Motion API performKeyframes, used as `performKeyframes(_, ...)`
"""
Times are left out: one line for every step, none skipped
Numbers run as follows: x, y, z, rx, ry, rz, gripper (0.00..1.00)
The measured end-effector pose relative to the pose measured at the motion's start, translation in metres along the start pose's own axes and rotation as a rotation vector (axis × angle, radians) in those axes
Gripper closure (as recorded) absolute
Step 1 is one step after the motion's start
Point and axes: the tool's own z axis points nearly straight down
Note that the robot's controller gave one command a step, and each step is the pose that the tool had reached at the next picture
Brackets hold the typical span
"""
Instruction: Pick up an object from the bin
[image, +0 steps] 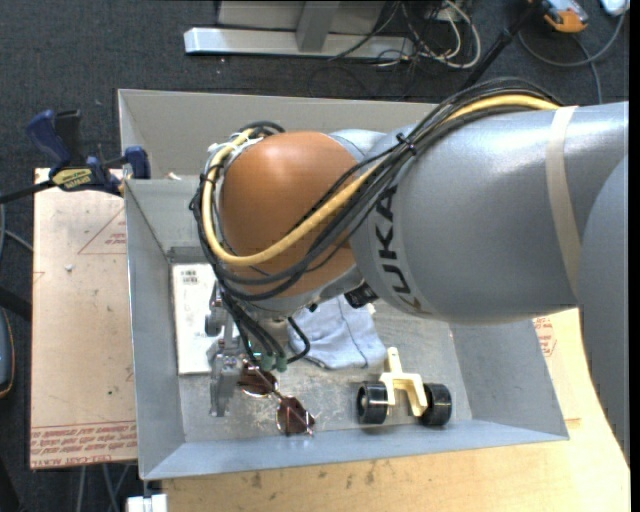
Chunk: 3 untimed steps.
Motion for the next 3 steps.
performKeyframes(-0.002, -0.002, -0.004, -0.002, -0.007, 0.005, 0.00)
performKeyframes(-0.035, -0.043, 0.075, -0.002, -0.012, -0.101, 0.00)
performKeyframes(-0.034, -0.119, 0.157, -0.005, -0.015, -0.037, 0.00)
